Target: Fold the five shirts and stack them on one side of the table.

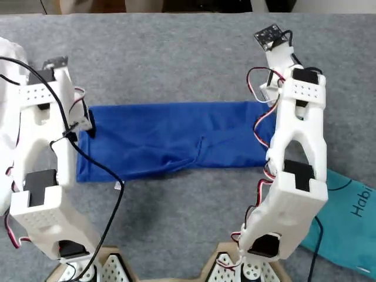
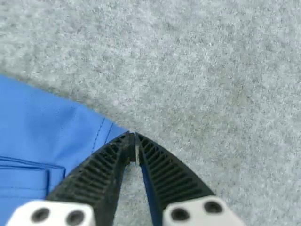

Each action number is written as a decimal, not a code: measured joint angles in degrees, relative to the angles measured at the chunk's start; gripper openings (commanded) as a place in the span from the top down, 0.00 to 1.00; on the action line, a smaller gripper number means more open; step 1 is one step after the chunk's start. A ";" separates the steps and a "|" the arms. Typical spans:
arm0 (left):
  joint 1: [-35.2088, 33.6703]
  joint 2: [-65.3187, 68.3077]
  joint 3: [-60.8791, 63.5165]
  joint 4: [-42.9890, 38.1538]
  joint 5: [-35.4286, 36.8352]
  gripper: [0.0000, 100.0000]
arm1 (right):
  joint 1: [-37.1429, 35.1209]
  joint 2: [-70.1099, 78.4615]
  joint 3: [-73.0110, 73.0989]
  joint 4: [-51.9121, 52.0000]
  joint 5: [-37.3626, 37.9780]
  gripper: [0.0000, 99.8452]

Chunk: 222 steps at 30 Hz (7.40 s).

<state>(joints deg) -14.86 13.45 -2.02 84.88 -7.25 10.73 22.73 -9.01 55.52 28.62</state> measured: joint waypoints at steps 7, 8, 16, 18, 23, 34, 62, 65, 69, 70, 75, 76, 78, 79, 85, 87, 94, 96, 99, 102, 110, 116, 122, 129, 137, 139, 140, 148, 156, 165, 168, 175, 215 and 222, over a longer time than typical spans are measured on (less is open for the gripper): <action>-0.70 0.00 9.85 -10.37 -6.15 0.84 | 0.35 0.00 0.00 0.00 0.00 0.99; -1.23 0.00 9.93 -11.08 -6.95 0.84 | 0.35 0.00 0.00 0.00 0.00 0.99; -3.78 2.46 9.76 -12.04 -9.85 0.84 | 0.35 0.00 0.00 0.00 0.00 0.99; -3.78 5.01 8.70 -12.13 -10.29 0.84 | 0.35 0.00 0.00 0.00 0.00 0.99; -3.78 10.99 3.43 -11.87 -10.29 0.84 | 0.35 0.00 0.00 0.00 0.00 0.99; -3.78 13.45 0.88 -11.69 -10.29 0.98 | 0.35 0.00 0.00 0.00 0.00 0.99; -18.55 13.89 -15.47 -8.44 -10.37 0.98 | 3.34 1.67 0.00 -2.55 -6.77 0.99; -15.12 13.89 -19.69 -4.48 -10.29 0.98 | 3.34 1.67 0.00 -2.64 -6.95 0.99; -7.65 14.15 -26.46 0.53 -7.21 0.98 | 3.34 1.67 0.00 -2.64 -6.95 0.99; -5.63 14.24 -28.31 1.49 -6.07 0.98 | 3.34 1.67 0.00 -2.64 -6.95 0.99; 5.19 14.33 -34.64 4.84 -2.02 0.98 | 3.34 1.67 0.00 -2.64 -6.95 0.99; 7.56 14.33 -35.34 5.45 -1.58 0.98 | 3.34 1.67 0.00 -2.64 -6.95 0.99; 12.22 14.33 -36.04 6.59 -0.88 0.98 | 3.34 1.67 0.00 -2.64 -6.95 0.99; 14.51 14.33 -36.22 7.12 -0.70 0.98 | 3.34 1.67 0.00 -2.64 -6.95 0.99; 24.35 14.33 -36.66 8.88 -0.35 0.98 | 3.34 1.67 0.00 -2.64 -6.95 0.99; 26.37 14.33 -36.66 8.88 -0.35 0.98 | 3.34 1.67 0.00 -2.64 -6.95 0.99; 32.97 14.33 -37.10 8.97 1.14 0.98 | 3.34 1.67 0.00 -2.64 -6.95 0.99; 34.37 14.33 -38.86 9.58 2.20 0.98 | 3.60 1.76 0.00 -2.64 -6.95 0.99; 36.48 14.33 -42.11 10.64 2.73 0.98 | 4.31 1.76 0.00 -2.64 -6.95 0.99; 39.12 14.33 -44.40 11.25 2.81 0.98 | 4.31 1.76 0.00 -2.99 -6.95 0.99; 43.16 15.03 -45.19 11.25 6.33 0.98 | 4.31 1.76 0.00 -3.43 -6.95 0.99; 45.01 19.16 -45.63 11.25 6.86 0.98 | 4.31 1.76 0.00 -3.43 -6.95 0.99; 47.91 21.01 -45.89 8.79 9.05 0.98 | 4.31 1.76 0.00 -3.43 -6.95 0.99; 49.76 21.01 -50.81 7.82 10.46 0.98 | 4.31 1.76 0.00 -3.43 -6.95 0.99; 50.55 25.41 -51.43 7.82 10.73 0.98 | 4.31 1.76 0.00 -3.43 -6.95 0.99; 50.55 26.37 -51.43 7.82 10.73 0.98 | 4.31 1.76 0.00 -3.43 -6.95 0.99; 50.55 26.73 -51.43 7.74 10.73 0.98 | 4.31 1.76 0.00 -3.43 -6.95 0.99; 50.55 27.34 -51.43 7.38 10.73 0.83 | 4.31 1.76 0.00 -3.43 -6.95 0.99; 49.58 27.34 -60.75 10.99 17.14 0.80 | 4.31 1.76 0.00 -3.43 -6.95 0.99; 32.09 30.51 -69.10 11.96 17.49 0.98 | 4.31 1.76 0.00 -3.43 -6.95 0.99; 28.48 34.02 -69.10 11.96 17.58 0.98 | 4.13 1.76 0.00 -3.43 -6.68 0.99; 27.60 41.76 -69.01 11.96 21.19 0.98 | -3.87 1.67 -2.99 4.57 0.88 0.99; 14.42 49.23 -78.42 14.86 15.74 0.98 | -27.60 13.63 -12.04 22.95 7.74 0.99; 14.42 49.23 -78.42 14.07 15.74 0.98 | -24.97 13.54 -12.04 27.96 8.79 0.99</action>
<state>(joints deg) -0.44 62.68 -80.44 98.95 8.48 -14.24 36.26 -21.05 83.47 37.41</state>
